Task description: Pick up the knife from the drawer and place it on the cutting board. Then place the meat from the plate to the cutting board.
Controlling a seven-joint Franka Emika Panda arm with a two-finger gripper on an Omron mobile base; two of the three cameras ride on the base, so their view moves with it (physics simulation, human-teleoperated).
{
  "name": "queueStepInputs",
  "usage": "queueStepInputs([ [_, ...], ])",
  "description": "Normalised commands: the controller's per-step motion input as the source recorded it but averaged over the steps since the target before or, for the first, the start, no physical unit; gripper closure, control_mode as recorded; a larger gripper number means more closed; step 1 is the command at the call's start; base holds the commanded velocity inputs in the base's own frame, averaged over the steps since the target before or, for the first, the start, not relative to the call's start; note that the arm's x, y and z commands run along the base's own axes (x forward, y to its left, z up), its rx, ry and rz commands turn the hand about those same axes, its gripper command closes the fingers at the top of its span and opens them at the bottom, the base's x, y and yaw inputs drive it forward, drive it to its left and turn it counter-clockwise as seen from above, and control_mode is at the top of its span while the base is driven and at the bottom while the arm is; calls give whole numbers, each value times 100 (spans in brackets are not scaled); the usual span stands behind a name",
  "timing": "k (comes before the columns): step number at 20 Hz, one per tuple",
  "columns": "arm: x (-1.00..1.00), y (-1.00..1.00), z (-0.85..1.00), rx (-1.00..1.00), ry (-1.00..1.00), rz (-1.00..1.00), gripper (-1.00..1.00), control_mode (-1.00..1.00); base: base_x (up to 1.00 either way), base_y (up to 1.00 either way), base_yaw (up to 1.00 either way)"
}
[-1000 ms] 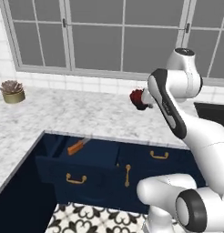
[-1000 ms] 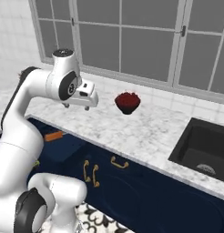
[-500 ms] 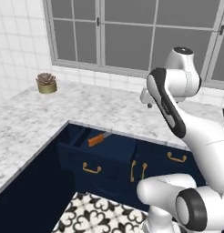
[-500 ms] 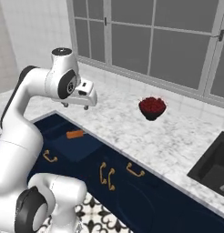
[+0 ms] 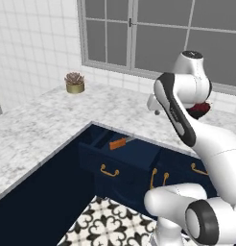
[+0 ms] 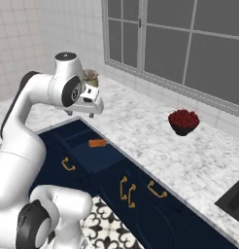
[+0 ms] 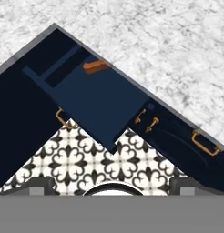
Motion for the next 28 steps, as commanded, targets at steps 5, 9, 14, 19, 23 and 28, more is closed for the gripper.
queueStepInputs([
  [5,-7,0,-47,6,14,5,-100,-100,0,0,0],
  [9,-2,42,-63,0,26,-3,-100,-100,0,0,0],
  [14,2,35,-49,-2,2,-21,-100,-100,0,0,0],
  [19,24,28,-60,3,13,-16,-100,-100,0,0,0],
  [23,27,14,-51,0,5,-7,-100,-100,0,0,0],
  [28,42,0,-56,0,7,-11,-100,-100,0,0,0],
])
